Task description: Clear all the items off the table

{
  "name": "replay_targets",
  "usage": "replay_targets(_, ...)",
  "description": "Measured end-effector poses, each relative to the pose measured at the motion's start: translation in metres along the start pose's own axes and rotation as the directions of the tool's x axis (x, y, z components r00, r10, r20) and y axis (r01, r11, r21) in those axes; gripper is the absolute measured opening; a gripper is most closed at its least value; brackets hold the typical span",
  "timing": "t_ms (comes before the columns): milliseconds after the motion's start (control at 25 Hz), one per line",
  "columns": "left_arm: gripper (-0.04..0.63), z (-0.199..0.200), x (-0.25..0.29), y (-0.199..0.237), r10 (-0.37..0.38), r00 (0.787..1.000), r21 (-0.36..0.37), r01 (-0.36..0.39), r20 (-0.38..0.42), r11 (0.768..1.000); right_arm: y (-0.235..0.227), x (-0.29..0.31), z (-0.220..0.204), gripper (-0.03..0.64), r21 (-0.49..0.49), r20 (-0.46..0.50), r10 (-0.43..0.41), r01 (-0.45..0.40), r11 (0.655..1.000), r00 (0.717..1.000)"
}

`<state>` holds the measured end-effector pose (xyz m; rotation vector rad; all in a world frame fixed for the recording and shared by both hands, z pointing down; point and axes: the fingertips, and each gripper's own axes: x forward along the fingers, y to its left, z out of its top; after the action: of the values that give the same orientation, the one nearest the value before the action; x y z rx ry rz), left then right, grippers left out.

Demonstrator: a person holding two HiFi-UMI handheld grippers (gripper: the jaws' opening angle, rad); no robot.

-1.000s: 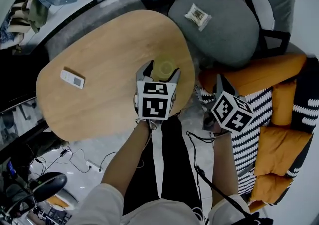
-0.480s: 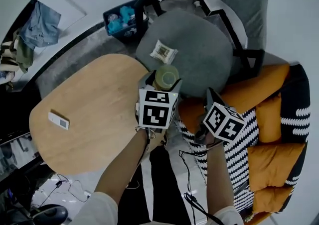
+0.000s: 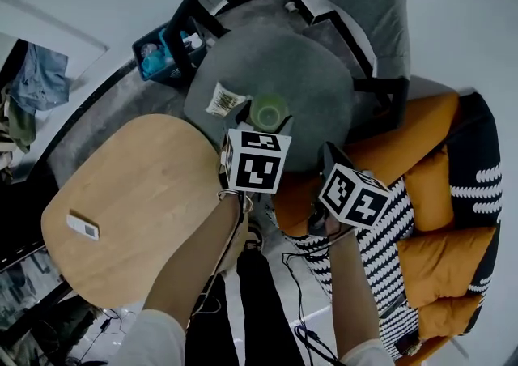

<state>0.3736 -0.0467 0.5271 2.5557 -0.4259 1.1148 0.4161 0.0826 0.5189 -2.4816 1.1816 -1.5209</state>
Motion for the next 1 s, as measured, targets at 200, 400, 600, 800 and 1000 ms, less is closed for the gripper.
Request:
replay_targets(200, 0.365, 0.003, 0.021, -0.006, 0.004, 1.000, 0.038, -0.004, -0.011, 0.999, -0.005, 0.001, 0.005, 0.025, 0.016, 0.015, 0.012, -0.012, 1.000, 1.000)
replay_targets(400, 0.365, 0.008, 0.027, -0.009, 0.006, 1.000, 0.047, -0.005, -0.013, 0.999, -0.008, 0.002, 0.008, 0.025, 0.029, 0.011, 0.013, -0.013, 1.000, 1.000)
replay_targets(600, 0.365, 0.007, 0.027, -0.009, 0.000, 1.000, 0.031, 0.001, -0.030, 1.000, -0.008, 0.003, 0.009, 0.025, 0.026, 0.003, 0.012, -0.012, 1.000, 1.000)
replay_targets(800, 0.365, 0.008, 0.020, -0.012, -0.025, 0.999, 0.015, 0.026, -0.033, 1.000, -0.005, 0.005, 0.009, 0.025, 0.013, -0.003, 0.013, -0.013, 1.000, 1.000)
replay_targets(1000, 0.365, 0.007, 0.003, -0.015, -0.061, 0.998, -0.009, 0.061, -0.002, 0.998, -0.005, 0.005, 0.005, 0.025, 0.002, -0.008, -0.001, 0.001, 1.000, 1.000)
